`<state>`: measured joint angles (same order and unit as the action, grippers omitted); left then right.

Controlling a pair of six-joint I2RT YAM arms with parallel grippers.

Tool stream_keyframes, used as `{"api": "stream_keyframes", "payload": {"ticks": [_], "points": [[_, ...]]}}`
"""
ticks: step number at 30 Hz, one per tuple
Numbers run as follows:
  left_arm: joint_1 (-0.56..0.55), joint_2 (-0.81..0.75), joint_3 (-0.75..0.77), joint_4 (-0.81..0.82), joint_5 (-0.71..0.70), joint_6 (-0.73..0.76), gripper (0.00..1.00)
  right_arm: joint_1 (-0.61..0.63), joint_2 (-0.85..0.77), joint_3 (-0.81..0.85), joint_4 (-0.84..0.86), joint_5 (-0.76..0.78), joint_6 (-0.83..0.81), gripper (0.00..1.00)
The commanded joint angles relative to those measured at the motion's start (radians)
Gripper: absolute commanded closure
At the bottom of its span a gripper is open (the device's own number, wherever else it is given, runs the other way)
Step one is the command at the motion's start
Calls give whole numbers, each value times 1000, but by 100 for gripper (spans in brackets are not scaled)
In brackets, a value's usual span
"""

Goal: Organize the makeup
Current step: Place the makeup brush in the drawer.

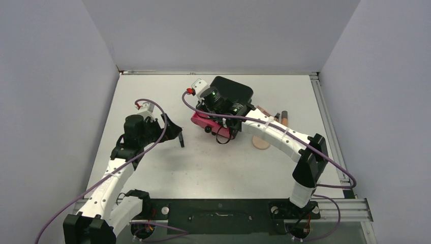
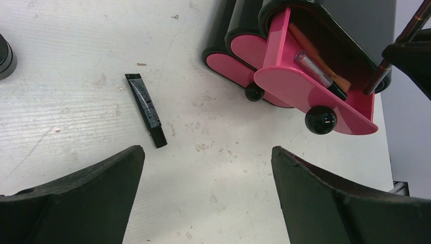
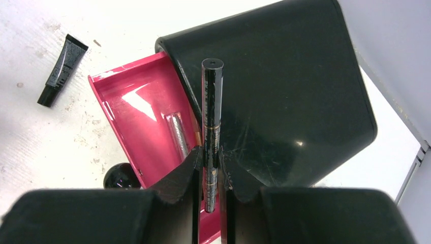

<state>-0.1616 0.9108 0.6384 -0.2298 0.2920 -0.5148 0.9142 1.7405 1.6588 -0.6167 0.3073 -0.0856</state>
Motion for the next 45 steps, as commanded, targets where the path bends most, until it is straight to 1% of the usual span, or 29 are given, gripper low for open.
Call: {"api": "stream_keyframes", "payload": {"ticks": [1,10,21,33,39,42,45], "points": [[5,6,43,15,7,10,7,-2,20,52,-47,-34,1,91],[6,14,44,17,17,9,7,-5,54,72,-81,-56,5,90],[6,21,41,21,24,4,7,-3,71,72,-101,-39,12,85],[5,19,42,12,11,3,7,-2,73,75,-104,-47,18,84],[6,22,44,-2,-6,1,7,6,38,97,-106,-64,44,84],[4,25,46,-23,-34,1,7,13,-7,105,-104,-88,72,83],[4,31,58,-46,-59,8,7,15,-82,51,-55,-122,104,82]]}}
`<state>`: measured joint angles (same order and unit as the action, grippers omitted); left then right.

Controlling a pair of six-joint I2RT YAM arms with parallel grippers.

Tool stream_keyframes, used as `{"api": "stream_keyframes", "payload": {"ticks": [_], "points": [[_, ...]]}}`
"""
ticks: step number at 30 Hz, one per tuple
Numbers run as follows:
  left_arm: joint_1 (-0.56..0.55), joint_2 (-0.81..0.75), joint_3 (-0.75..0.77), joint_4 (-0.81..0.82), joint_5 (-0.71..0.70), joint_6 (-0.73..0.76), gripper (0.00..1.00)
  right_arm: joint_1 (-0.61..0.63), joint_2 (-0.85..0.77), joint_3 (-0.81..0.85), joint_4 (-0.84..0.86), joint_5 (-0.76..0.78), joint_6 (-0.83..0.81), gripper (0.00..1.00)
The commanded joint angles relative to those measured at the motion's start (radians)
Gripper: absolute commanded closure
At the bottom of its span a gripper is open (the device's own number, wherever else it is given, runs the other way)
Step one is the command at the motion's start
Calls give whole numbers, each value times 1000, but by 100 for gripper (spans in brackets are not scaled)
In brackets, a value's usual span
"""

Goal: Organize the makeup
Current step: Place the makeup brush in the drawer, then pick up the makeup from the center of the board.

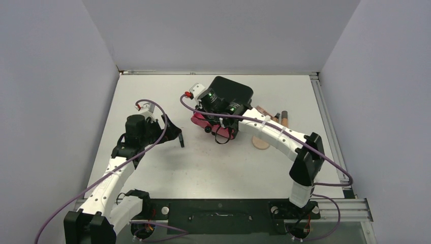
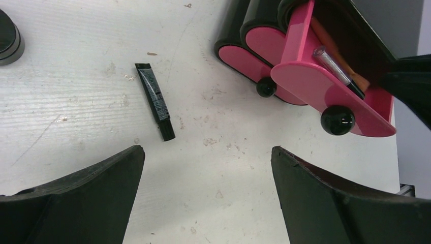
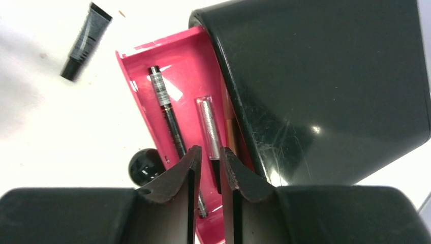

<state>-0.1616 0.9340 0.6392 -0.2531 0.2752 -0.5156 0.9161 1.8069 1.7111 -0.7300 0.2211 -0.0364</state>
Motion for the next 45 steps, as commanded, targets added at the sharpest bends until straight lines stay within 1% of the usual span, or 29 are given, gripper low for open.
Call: {"api": "stream_keyframes", "payload": {"ticks": [1,5,7,11,16,19,24,28,30,34,37,41,45], "points": [[4,10,62,-33,-53,13,7,13,-180,-39,90,-45,65,80],[4,10,60,-39,-79,14,7,12,-296,-173,184,-41,104,73],[4,13,58,-37,-80,11,7,10,-340,-214,213,-27,123,64],[4,29,51,-24,-75,1,8,10,-396,-251,247,-5,169,50],[3,54,52,-29,-74,-6,8,10,-433,-286,271,-28,236,45],[4,93,74,-103,-170,-7,9,9,-443,-299,280,-37,264,41],[3,208,116,-157,-166,-1,13,9,-433,-289,280,13,309,36],[2,316,164,-223,-154,4,18,6,-422,-290,298,27,346,36],[-1,355,171,-223,-141,8,21,5,-417,-289,300,26,360,36],[-6,416,161,-196,-154,-16,22,1,-414,-290,298,26,372,35],[-32,467,159,-182,-147,-28,24,-3,-414,-291,296,24,371,35],[-106,527,192,-209,-247,-40,25,-11,-417,-297,296,22,370,34],[-116,568,208,-198,-282,-72,26,-17,-417,-298,295,12,370,34]]}}
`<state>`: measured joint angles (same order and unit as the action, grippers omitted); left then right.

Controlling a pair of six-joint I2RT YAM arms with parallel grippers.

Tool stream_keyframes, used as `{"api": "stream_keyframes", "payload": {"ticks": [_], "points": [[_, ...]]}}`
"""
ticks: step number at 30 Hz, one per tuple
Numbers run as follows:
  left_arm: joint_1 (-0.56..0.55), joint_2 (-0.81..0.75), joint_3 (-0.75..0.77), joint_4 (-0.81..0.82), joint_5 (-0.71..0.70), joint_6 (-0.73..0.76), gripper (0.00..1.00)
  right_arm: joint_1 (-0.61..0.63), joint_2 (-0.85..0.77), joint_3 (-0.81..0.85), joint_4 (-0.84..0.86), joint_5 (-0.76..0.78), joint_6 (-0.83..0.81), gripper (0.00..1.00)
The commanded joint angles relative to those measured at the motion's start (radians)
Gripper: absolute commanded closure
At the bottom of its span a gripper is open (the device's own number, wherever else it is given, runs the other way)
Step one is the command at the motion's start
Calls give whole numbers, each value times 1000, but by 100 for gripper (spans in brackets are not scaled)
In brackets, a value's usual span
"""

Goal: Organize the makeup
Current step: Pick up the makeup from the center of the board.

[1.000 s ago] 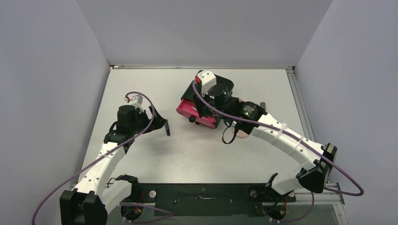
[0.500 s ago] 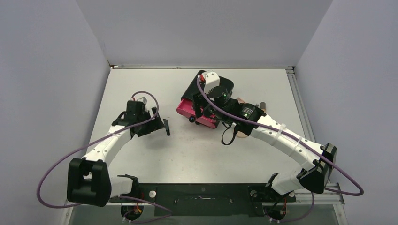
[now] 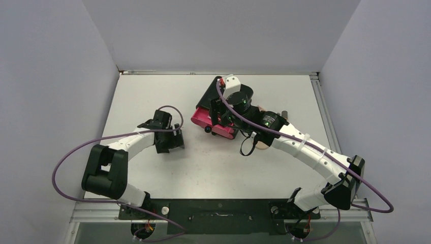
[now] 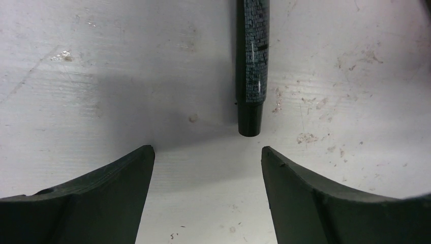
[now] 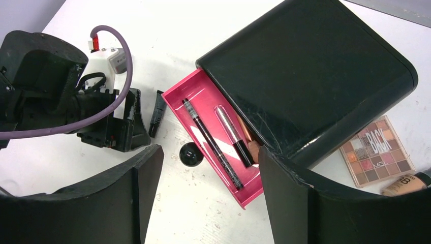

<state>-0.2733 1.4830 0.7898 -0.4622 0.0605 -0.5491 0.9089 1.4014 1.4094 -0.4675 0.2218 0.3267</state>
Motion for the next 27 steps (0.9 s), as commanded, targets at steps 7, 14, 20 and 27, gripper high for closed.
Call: {"api": "stream_keyframes", "payload": {"ticks": [7,14,20,27], "points": [[-8,18,39,105,-112,-106,29,-15,2,3,34,-7,13,34],[-19,61,60,134,-123,-155,37,-18,28,8,30,-21,20,34],[-35,73,48,116,-159,-132,42,-21,48,16,13,-31,35,35],[-46,66,-2,119,-167,-118,50,-25,55,16,7,-41,49,35]]}}
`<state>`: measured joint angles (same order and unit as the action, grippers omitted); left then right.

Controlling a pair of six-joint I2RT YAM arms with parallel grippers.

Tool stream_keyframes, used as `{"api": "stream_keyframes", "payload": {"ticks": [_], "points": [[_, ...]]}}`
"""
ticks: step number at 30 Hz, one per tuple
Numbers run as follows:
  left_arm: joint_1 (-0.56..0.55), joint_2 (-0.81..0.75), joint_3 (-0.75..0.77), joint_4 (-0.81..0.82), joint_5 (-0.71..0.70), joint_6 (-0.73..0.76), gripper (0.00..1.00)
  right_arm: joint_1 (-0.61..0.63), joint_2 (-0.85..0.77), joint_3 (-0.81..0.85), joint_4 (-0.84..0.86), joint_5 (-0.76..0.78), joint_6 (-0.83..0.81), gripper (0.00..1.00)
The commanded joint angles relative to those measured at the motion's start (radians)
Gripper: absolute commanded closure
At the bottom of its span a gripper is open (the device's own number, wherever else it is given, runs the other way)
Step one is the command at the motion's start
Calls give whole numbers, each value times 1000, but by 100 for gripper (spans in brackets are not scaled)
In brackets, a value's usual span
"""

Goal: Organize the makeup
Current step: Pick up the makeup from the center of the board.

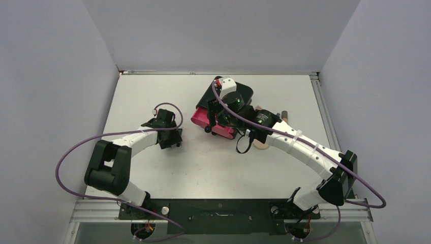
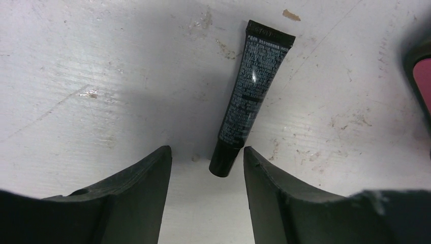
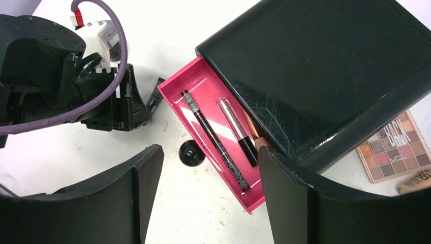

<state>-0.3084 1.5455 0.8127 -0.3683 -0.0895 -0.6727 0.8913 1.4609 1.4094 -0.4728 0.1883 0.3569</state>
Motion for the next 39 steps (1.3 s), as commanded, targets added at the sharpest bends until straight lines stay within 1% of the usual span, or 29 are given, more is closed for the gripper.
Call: {"api": "stream_keyframes", "payload": {"ticks": [1,9,15,17,21,22,25,26,28,30,31,33,36,39], "points": [[-10,-2,-32,29,-18,6,51,-8,-5,15,11,-8,20,35],[-9,-2,-35,26,-7,41,65,-11,-1,17,9,-16,24,35],[-8,-1,-20,28,-2,58,66,-13,2,19,6,-17,25,35],[-9,2,1,13,-5,69,64,-13,5,20,4,-23,29,35],[-8,-5,41,-53,-58,95,52,-14,9,25,-2,-26,30,35],[-8,-15,50,-71,-71,100,50,-15,8,25,-1,-25,31,35],[-4,-68,57,-77,-105,131,39,-15,10,24,1,-23,30,35],[2,-83,61,-70,-108,142,37,-16,10,22,2,-23,30,35],[19,-89,73,-48,-101,174,36,-17,14,20,6,-27,34,35],[50,-62,93,-19,-46,203,36,-16,21,20,11,-37,40,35],[69,-46,106,-5,29,223,36,-16,24,21,12,-42,42,35],[94,-18,108,35,103,257,37,-16,29,27,7,-53,43,35],[108,-13,72,130,152,301,36,-17,29,33,-7,-47,38,35],[129,-31,14,244,259,323,35,-21,20,28,-8,-35,32,35]]}}
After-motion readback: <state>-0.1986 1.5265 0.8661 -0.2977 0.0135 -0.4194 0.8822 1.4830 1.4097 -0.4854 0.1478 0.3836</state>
